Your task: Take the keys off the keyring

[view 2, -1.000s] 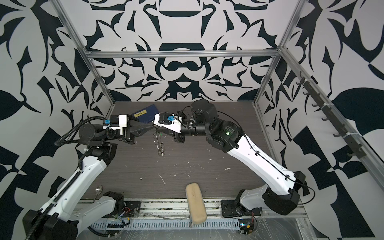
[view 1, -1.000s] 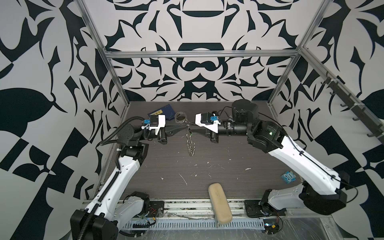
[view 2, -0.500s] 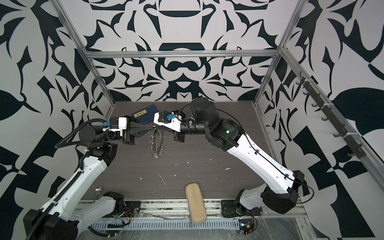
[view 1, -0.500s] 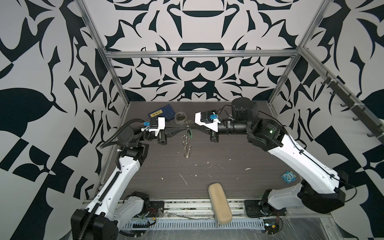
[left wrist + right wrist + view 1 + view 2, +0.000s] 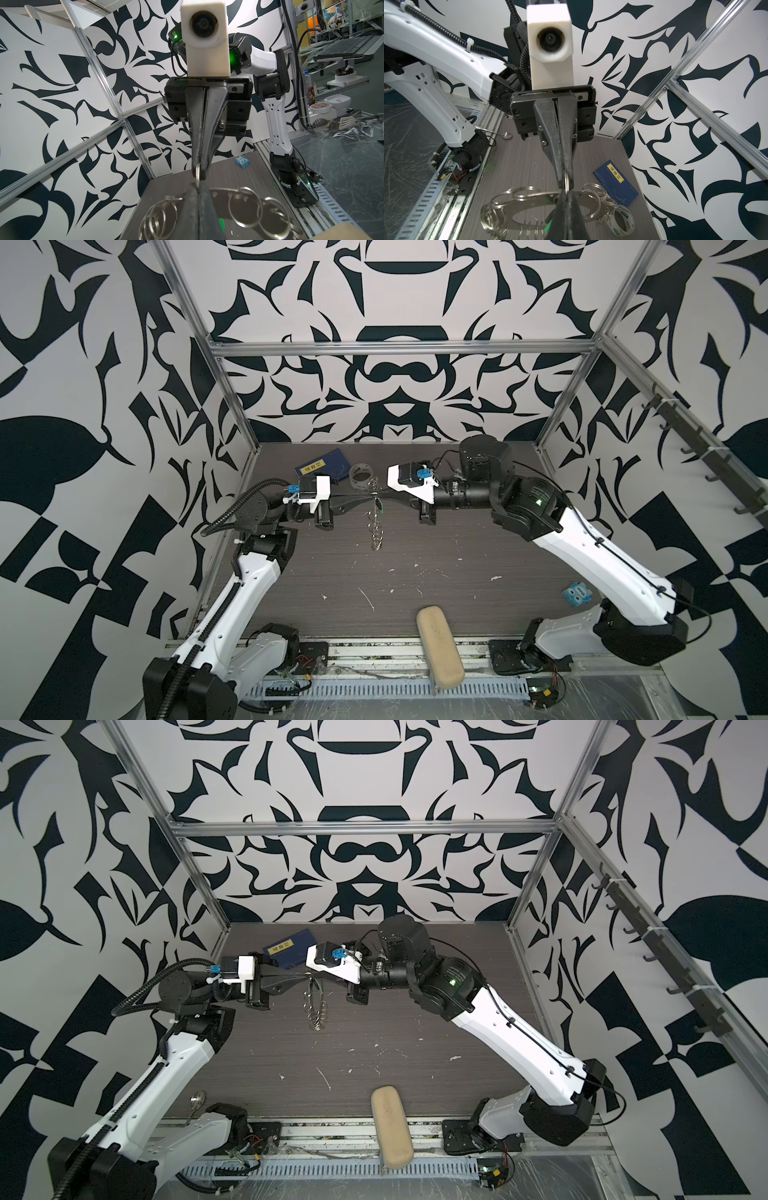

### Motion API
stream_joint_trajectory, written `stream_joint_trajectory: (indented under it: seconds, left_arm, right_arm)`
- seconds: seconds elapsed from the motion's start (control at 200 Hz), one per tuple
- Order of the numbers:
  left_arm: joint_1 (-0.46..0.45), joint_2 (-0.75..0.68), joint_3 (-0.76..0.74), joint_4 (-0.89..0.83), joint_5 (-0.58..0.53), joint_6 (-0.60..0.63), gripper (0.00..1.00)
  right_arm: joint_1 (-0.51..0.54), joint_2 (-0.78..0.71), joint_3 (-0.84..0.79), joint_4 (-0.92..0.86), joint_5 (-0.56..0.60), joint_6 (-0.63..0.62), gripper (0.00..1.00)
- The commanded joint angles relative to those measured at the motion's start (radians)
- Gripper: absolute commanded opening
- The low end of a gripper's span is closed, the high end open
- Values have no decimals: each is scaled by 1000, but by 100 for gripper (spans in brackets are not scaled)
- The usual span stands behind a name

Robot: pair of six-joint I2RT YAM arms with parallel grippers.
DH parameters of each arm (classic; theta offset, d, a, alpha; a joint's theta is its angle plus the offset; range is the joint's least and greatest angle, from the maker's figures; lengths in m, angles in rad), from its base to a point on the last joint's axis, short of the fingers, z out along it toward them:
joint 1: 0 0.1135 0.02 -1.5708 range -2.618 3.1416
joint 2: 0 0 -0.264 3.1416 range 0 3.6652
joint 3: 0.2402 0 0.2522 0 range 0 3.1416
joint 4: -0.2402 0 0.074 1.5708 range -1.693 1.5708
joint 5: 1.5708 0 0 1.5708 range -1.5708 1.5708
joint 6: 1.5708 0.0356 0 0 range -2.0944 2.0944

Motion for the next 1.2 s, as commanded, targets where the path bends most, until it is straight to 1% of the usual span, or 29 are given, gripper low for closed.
stream_joint_trajectory:
  seconds: [0.0, 0.045, 0.105, 0.15, 0.22, 0.325, 0.405, 0.55, 0.735, 0.875, 1.075, 1.125, 1.195]
  left_arm:
    - [0, -20, -13, -26, 1, 45, 16]
    - [1, -28, -13, -93, 1, 92, 25]
    - [1, -41, -8, -182, 0, 157, 35]
    - [1, -51, -5, -246, -2, 203, 39]
    - [2, -63, 6, -345, -9, 285, 41]
    - [8, -51, 29, -464, -6, 378, 41]
    - [14, -20, 37, -490, 8, 414, 41]
    - [22, 54, 33, -433, 27, 435, 41]
    - [32, 136, 33, -330, 29, 449, 41]
    - [32, 178, 30, -289, 24, 511, 37]
    - [21, 194, 42, -362, -12, 656, 33]
    - [12, 193, 52, -429, -30, 729, 32]
    - [-12, 187, 81, -580, -66, 867, 31]
  right_arm:
    - [4, -27, -35, 96, 9, -23, 0]
    - [4, -45, -69, 130, 26, -42, 0]
    - [3, -60, -98, 151, 38, -72, 0]
    - [2, -66, -108, 154, 49, -90, 0]
    - [-1, -72, -124, 150, 72, -124, 0]
    - [-13, -87, -170, 176, 104, -159, 0]
    - [-37, -101, -230, 229, 113, -186, 0]
    - [-72, -135, -362, 384, 126, -263, 0]
    - [-98, -146, -453, 480, 163, -376, 0]
    - [-115, -154, -493, 508, 152, -413, 0]
    - [-123, -146, -510, 504, 150, -443, 0]
    - [-124, -144, -506, 499, 147, -441, 0]
    - [-127, -139, -497, 491, 140, -429, 0]
